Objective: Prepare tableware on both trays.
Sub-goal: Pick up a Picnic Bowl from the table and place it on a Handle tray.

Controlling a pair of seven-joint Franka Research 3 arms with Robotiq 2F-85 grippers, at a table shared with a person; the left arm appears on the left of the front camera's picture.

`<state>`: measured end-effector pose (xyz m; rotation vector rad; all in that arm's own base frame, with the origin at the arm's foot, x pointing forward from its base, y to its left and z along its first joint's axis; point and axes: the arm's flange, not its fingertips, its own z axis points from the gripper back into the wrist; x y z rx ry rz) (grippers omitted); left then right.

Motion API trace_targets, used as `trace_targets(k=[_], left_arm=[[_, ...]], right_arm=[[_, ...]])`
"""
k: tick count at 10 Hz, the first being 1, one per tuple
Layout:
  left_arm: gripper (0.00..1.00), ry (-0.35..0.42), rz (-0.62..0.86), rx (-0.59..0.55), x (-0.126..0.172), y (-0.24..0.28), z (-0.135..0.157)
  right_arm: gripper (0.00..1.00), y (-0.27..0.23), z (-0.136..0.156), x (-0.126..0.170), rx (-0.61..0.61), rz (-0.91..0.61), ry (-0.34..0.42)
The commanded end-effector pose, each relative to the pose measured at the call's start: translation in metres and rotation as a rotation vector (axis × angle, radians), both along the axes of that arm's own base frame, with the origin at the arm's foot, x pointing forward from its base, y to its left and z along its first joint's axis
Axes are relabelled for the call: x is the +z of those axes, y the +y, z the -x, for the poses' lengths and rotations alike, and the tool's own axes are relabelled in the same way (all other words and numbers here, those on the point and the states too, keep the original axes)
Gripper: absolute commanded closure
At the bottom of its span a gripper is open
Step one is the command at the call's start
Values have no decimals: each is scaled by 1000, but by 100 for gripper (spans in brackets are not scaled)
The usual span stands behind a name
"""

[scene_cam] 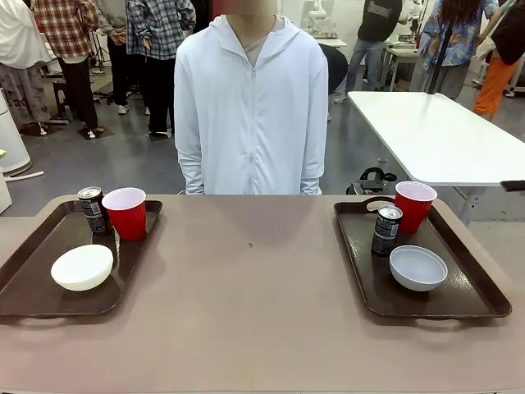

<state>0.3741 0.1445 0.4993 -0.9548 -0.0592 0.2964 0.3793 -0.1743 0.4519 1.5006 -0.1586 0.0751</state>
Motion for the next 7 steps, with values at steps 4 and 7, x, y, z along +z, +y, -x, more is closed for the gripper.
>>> trace_targets(k=[4,7], left_arm=[[0,-13,6,-7,0,2,1],[0,-13,6,-7,0,2,1]], right_arm=[[0,14,4,-5,189,189,-98],[0,18,3,-9,78,273,-51]])
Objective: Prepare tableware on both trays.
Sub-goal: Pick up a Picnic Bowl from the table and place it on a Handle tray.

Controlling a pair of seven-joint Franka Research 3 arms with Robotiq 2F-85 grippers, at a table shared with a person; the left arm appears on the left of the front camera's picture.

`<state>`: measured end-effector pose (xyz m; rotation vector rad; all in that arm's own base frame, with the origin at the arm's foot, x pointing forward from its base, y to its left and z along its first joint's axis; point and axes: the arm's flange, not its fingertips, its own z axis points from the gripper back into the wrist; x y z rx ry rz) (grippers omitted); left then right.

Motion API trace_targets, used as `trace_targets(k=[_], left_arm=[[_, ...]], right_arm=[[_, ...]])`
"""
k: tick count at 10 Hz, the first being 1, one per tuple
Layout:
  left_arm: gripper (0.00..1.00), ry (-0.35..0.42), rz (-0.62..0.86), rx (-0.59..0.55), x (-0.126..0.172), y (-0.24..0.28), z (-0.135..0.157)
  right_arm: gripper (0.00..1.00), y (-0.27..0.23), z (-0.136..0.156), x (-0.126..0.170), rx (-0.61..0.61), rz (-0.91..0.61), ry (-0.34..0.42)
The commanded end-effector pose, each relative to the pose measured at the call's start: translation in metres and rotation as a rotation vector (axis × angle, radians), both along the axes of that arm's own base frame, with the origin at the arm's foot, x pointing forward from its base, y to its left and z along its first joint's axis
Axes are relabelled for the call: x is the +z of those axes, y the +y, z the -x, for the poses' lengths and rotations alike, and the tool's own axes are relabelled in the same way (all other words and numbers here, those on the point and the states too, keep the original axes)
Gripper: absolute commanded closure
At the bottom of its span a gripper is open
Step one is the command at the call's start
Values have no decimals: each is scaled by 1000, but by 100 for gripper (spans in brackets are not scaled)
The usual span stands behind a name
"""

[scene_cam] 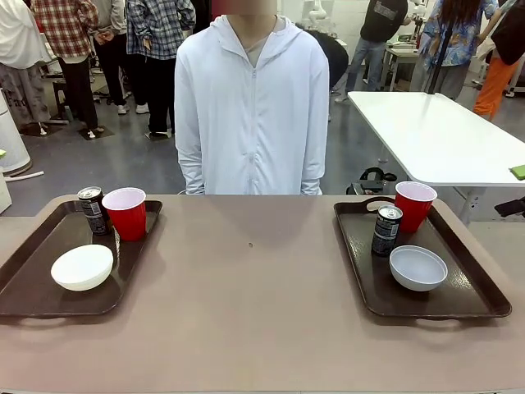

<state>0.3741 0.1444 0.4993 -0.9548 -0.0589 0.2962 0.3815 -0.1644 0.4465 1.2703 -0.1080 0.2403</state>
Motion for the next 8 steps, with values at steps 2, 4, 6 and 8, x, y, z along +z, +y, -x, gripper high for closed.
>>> trace_targets(k=[2,4,6,8], left_arm=[[0,-13,6,-7,0,2,2],[0,-13,6,-7,0,2,2],[0,-13,6,-7,0,2,2],[0,-13,6,-7,0,2,2]], right_arm=[[0,0,0,0,0,0,0],[0,0,0,0,0,0,0],[0,0,0,0,0,0,0],[0,0,0,0,0,0,0]])
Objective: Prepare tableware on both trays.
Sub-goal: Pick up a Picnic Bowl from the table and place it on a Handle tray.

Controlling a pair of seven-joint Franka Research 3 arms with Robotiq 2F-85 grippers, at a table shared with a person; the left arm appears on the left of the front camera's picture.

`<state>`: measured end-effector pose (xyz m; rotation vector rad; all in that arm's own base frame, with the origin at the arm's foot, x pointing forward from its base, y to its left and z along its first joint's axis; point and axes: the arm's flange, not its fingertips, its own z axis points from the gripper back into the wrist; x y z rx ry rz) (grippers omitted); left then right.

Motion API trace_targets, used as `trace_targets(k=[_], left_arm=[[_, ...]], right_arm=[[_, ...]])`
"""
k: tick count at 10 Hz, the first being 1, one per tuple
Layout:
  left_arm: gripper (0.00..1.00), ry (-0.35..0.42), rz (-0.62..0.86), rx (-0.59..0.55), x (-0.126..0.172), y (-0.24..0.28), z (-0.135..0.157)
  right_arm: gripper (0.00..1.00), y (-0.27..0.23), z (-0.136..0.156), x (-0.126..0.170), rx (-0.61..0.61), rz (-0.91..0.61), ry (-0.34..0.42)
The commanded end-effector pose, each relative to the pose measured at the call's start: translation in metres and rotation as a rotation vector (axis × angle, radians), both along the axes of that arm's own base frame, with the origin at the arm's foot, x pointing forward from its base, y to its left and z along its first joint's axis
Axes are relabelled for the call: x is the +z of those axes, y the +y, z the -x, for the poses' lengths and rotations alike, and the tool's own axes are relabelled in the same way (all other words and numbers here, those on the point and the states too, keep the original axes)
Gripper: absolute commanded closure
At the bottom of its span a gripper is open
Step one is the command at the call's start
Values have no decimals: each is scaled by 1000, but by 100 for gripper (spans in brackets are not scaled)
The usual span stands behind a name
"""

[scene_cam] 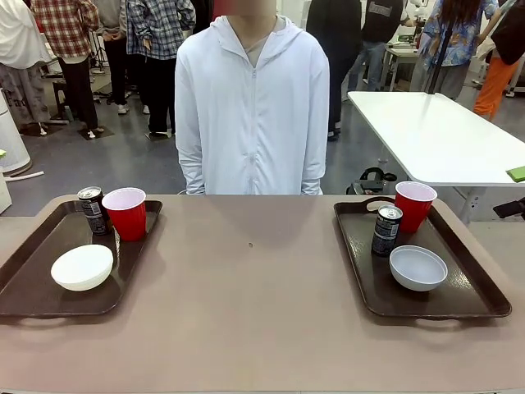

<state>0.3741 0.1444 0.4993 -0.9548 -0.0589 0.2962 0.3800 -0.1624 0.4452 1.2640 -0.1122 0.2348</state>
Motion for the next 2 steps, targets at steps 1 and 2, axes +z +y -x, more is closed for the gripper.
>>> trace_targets(k=[1,2], left_arm=[[0,-13,6,-7,0,2,1],[0,-13,6,-7,0,2,1]], right_arm=[[0,-2,-1,1,7,-6,1],[0,-2,-1,1,7,-6,1]])
